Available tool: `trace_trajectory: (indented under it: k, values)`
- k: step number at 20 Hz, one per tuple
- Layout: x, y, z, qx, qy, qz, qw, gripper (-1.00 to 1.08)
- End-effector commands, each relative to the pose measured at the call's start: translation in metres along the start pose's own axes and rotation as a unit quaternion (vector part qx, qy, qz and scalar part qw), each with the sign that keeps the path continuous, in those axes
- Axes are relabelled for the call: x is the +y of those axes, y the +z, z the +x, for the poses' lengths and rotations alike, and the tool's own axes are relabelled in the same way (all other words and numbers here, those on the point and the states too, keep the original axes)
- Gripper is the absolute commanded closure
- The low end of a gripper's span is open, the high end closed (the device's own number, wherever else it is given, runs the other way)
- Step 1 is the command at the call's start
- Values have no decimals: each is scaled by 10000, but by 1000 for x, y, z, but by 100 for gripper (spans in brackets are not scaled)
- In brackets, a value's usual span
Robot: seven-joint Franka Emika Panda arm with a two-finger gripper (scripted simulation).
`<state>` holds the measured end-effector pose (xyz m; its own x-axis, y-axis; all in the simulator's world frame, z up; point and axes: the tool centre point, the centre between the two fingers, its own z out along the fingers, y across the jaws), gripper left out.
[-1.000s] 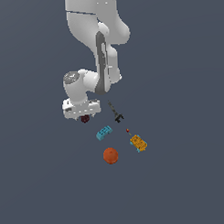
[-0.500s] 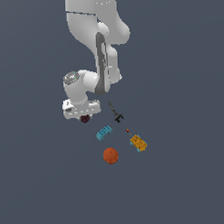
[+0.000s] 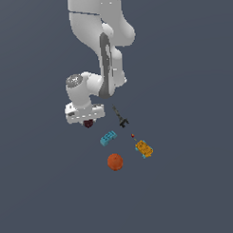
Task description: Pick up a designated object from a clutter of objects.
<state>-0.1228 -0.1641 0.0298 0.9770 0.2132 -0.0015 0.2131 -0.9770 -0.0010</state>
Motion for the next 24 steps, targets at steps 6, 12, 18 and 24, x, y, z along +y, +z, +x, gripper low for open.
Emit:
trace_trajectory:
  k: [6,12,18,24]
  values:
    - [-4,-21,5,5,-1,-3,10000,108]
    - [-11,-56,13,5,1,-1,10000,108]
    - [-20,-107,24,-1,7,-11,10000,108]
    - [-30,-162,36,-4,10,-22,10000,108]
